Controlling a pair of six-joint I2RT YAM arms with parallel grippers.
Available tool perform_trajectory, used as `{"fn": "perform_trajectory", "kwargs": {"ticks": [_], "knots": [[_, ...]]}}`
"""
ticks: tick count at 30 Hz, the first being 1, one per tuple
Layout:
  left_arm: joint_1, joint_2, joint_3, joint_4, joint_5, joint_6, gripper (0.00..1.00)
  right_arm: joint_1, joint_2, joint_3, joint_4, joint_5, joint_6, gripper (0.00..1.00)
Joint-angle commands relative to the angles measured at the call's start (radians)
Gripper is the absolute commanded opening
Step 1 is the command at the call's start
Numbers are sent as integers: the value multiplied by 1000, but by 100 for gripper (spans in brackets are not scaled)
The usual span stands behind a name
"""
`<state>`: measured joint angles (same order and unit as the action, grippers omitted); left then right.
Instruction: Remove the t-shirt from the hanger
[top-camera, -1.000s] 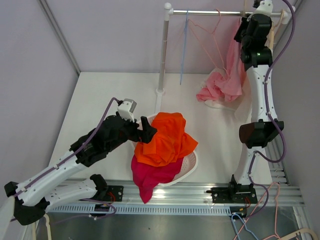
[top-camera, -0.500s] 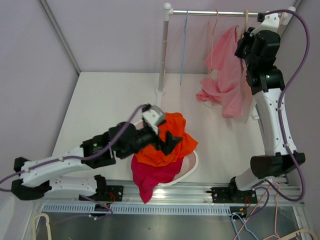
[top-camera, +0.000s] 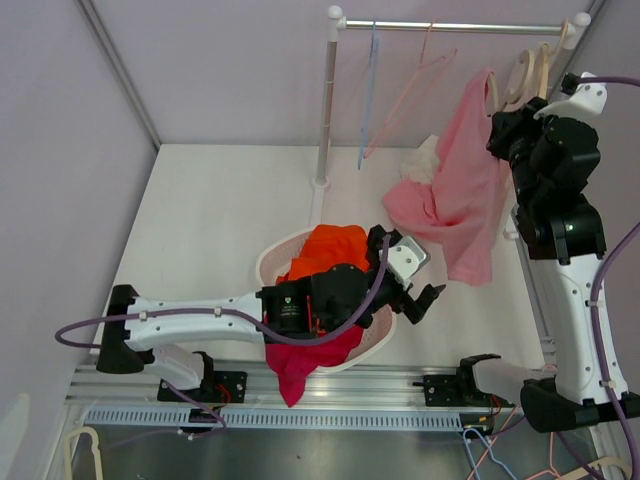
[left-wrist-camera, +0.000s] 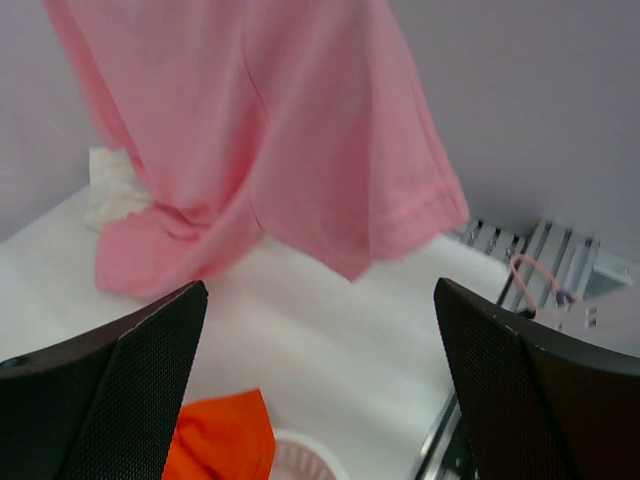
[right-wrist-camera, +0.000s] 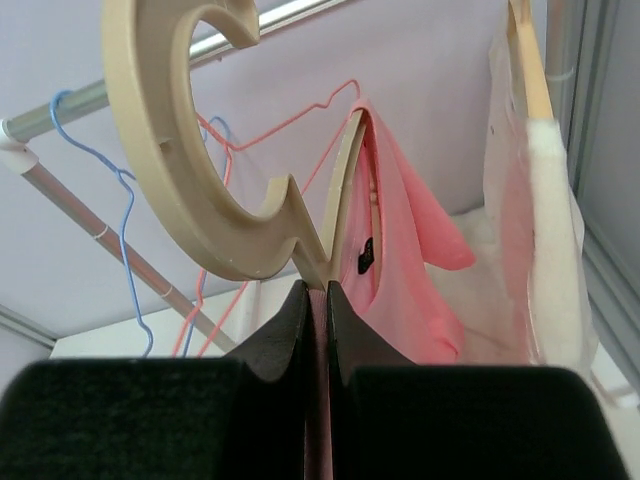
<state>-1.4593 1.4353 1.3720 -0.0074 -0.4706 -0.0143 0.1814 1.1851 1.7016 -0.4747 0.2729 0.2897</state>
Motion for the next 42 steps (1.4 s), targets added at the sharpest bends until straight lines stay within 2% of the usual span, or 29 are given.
{"fn": "perform_trajectory", "kwargs": {"ticks": [1,4,7,10,18,19,21,22,23,27,30,34,38,42], "knots": [[-21,7,3,260,-98,75,100,10,-65,-54,30,46,68,0],[-27,43,-10,383,-106,108,99,13,-85,-62,-1,29,89,0],[-27,74,-13,449,-40,117,99,16,-94,-69,-13,20,101,0],[-29,99,-1,465,23,88,100,20,-102,-66,-12,14,103,0],[-27,169,27,477,58,76,100,21,-90,-25,-31,-9,103,0],[-23,197,66,457,58,86,88,23,-91,-23,-33,-14,109,0],[-18,223,96,440,46,99,59,23,-91,-22,-38,-18,111,0],[-15,247,140,435,37,117,20,23,-91,-16,-41,-17,114,0],[-16,258,156,417,26,129,2,24,-84,-11,-48,-17,114,0],[-24,263,194,431,33,177,1,26,-55,26,-102,-9,123,0],[-67,199,80,560,64,259,1,26,-48,29,-97,3,123,0],[-197,102,-68,652,131,309,1,26,-13,61,-85,43,88,0],[-312,30,-213,673,232,289,1,26,34,105,-70,80,43,0],[-377,-19,-333,695,315,180,0,26,64,133,-64,107,20,0]]}}
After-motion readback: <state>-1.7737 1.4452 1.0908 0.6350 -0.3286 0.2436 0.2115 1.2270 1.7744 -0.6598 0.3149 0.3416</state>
